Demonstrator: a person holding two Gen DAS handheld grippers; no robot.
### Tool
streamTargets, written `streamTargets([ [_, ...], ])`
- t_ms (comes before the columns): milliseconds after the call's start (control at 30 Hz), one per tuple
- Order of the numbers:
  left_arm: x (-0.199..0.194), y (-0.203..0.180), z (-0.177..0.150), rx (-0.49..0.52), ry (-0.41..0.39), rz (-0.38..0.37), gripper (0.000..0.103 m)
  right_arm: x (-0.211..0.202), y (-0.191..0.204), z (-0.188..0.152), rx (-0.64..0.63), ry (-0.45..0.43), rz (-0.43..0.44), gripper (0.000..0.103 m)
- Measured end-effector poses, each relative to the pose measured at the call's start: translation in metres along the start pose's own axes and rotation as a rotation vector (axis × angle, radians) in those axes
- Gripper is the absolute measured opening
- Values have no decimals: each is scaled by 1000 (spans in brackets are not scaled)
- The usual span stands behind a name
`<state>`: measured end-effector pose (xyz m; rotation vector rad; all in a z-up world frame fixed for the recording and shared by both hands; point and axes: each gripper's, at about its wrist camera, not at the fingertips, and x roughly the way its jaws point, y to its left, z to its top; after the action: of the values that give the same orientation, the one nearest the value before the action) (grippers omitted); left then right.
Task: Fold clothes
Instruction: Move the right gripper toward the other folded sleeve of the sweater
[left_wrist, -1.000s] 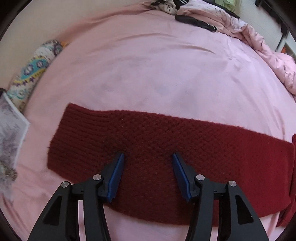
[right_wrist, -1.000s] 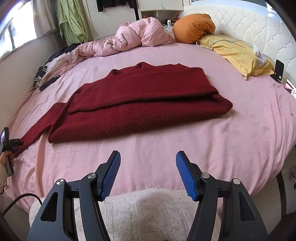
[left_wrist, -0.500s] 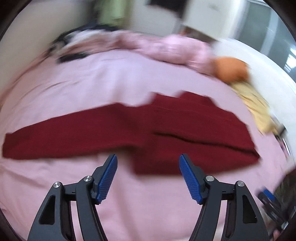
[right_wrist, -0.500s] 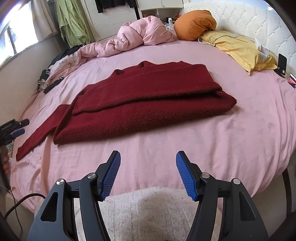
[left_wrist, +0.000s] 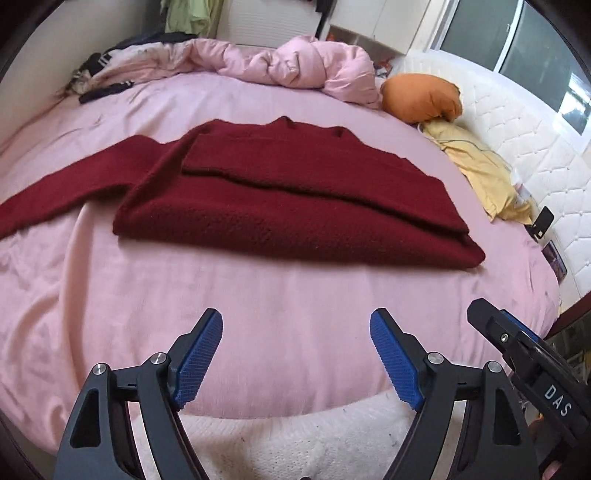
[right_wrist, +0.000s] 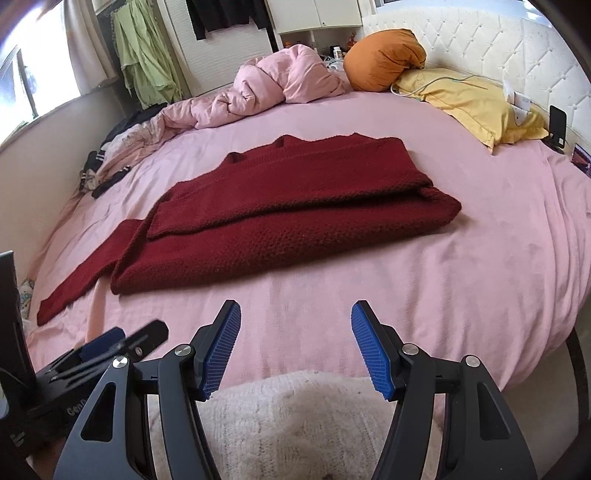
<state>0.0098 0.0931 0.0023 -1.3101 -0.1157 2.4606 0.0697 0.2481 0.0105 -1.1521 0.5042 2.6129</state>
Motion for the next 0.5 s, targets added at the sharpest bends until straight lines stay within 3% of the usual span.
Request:
streamTargets([
  [333,12,-1,1,0,19,-23,83,0,-2,1,14,-4,28,63],
  [500,7,3,1,-18,-5,-92,83,2,-2,2,11,8,27,63],
])
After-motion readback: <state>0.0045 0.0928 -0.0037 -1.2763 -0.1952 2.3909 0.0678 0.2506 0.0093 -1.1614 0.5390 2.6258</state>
